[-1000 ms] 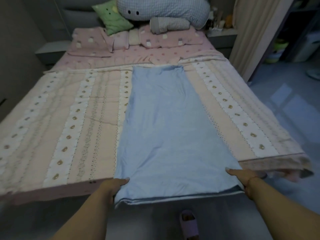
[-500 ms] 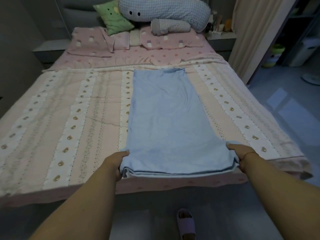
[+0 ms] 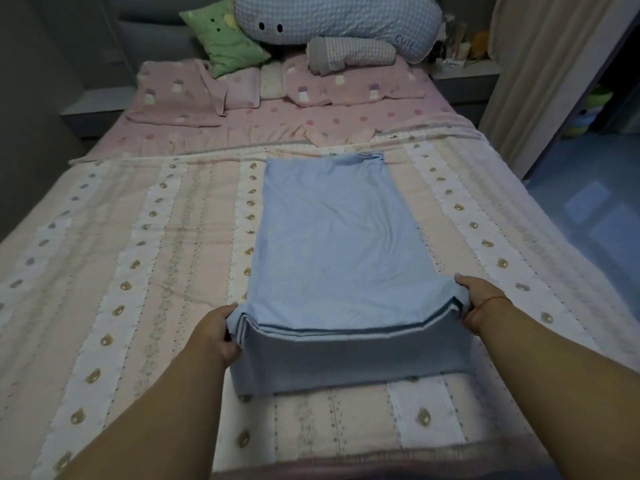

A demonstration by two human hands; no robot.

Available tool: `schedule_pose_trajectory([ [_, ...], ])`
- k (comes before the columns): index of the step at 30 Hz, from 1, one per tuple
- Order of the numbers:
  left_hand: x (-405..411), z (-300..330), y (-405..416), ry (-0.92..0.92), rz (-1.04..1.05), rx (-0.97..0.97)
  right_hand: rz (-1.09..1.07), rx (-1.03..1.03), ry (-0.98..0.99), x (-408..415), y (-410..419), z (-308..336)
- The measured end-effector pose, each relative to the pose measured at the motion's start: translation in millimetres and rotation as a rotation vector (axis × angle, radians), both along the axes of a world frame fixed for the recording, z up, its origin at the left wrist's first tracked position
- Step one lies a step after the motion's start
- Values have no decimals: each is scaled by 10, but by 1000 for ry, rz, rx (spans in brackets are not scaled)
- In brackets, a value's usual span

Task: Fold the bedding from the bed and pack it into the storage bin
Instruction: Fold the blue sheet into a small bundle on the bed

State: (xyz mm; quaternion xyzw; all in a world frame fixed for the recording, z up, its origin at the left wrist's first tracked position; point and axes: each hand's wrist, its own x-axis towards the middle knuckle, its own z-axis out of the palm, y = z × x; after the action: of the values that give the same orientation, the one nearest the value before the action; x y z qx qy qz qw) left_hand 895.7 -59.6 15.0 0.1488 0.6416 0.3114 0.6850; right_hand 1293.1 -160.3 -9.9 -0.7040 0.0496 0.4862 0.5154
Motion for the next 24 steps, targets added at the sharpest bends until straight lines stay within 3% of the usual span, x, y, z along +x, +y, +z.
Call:
schedule_pose_trajectory([
  [7, 450, -311, 995, 59, 95, 34, 105, -138, 9, 393, 1026, -285],
  [9, 602, -260, 1350, 3, 120, 102, 65, -61, 33, 505, 1346, -291],
  [11, 747, -180, 1699, -157, 222, 132, -43, 150, 110, 577, 1651, -242],
  [13, 846, -169, 1903, -259, 198, 184, -11, 246, 89, 590, 1829, -209],
  [15, 884, -342, 1964, -131, 75, 138, 163, 108, -96, 621, 1878, -335],
  [16, 840, -513, 1943, 49, -4, 99, 276, 2, -219, 642, 1853, -437],
  [18, 719, -893, 1806, 576, -266, 53, 527, -241, -505, 709, 1705, -704],
  [20, 599, -1163, 1603, 923, -505, -32, 665, -438, -664, 740, 1454, -956],
  [22, 517, -1294, 1392, 1016, -517, -146, 690, -560, -694, 712, 1208, -1115],
  [24, 477, -1343, 1234, 984, -516, -180, 686, -599, -621, 657, 1076, -1215],
])
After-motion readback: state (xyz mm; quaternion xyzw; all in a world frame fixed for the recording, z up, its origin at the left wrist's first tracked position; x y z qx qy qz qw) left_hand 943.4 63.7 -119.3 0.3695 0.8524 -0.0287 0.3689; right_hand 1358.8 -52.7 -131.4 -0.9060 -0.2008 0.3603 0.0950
